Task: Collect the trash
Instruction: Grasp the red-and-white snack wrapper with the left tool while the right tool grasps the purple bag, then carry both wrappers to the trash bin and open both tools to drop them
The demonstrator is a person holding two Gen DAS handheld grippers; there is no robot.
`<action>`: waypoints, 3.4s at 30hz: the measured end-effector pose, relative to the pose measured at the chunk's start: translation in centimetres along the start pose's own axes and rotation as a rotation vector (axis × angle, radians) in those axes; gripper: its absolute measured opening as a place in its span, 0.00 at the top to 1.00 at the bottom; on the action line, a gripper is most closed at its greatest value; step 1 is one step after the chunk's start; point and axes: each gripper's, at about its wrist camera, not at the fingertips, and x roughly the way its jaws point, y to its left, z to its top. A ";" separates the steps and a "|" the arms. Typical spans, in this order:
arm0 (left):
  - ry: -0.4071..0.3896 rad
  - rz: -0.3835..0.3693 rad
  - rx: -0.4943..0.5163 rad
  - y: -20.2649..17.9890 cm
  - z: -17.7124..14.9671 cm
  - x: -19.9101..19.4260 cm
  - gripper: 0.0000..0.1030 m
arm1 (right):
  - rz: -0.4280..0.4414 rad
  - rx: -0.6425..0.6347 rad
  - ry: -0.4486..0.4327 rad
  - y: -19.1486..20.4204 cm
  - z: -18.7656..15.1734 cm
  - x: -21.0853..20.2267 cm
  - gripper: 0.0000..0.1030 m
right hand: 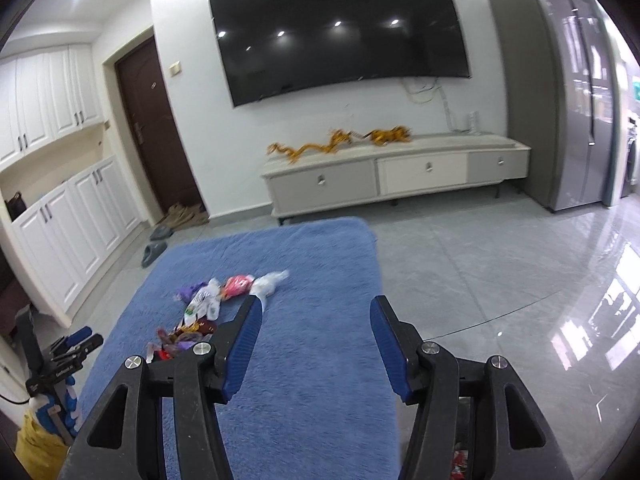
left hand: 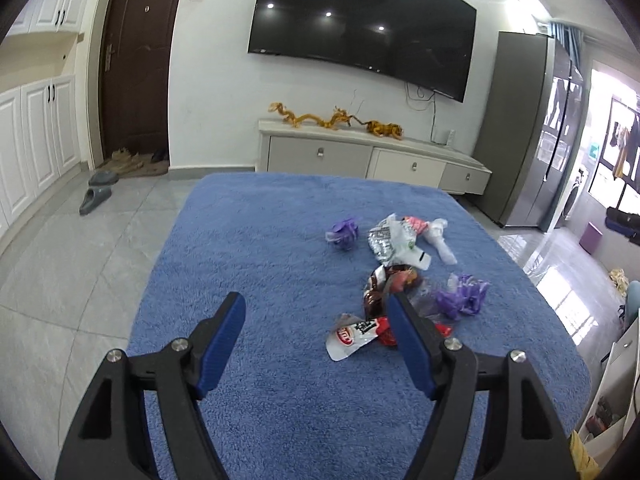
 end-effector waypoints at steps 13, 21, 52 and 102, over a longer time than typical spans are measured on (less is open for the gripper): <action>0.124 -0.151 0.052 -2.2 0.2 5.7 0.30 | 0.167 -0.095 0.209 5.8 -2.8 10.7 0.47; 0.212 -0.219 -0.012 -2.0 1.2 10.2 0.30 | 0.270 -0.093 0.310 8.6 -4.4 16.6 0.47; 0.317 -0.348 0.195 -7.5 -6.2 3.3 0.31 | 0.299 -0.092 0.350 7.9 -7.4 15.7 0.66; 0.398 -0.647 0.458 -44.9 -1.2 8.8 0.79 | -0.199 0.488 -0.062 -24.7 -15.6 -7.7 0.67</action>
